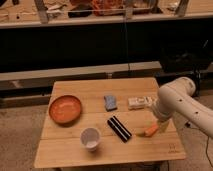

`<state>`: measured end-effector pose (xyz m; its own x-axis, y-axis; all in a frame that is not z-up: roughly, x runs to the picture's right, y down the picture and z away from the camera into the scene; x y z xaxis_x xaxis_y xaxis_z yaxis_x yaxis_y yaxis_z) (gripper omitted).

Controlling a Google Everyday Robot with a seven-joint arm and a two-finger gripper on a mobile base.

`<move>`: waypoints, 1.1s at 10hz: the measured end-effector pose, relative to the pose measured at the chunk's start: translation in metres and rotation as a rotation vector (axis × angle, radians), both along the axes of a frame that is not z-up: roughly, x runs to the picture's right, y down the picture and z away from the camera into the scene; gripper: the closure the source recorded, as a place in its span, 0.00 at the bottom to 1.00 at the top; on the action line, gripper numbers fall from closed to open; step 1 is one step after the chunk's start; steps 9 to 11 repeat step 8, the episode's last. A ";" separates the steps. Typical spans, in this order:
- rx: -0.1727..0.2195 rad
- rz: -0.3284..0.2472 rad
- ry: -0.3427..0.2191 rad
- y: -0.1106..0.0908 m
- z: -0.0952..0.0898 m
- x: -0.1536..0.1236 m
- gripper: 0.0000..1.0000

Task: Move the arm in a circular motion

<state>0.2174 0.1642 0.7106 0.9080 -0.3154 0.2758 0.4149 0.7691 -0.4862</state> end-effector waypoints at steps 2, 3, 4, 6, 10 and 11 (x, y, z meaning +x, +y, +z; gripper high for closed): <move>0.009 -0.045 -0.064 -0.002 -0.005 -0.040 0.20; 0.017 -0.094 -0.128 -0.007 -0.009 -0.077 0.20; 0.021 -0.127 -0.166 -0.011 -0.010 -0.097 0.20; 0.011 -0.217 -0.261 -0.024 -0.006 -0.144 0.20; 0.008 -0.271 -0.305 -0.041 0.007 -0.173 0.20; 0.008 -0.271 -0.305 -0.041 0.007 -0.173 0.20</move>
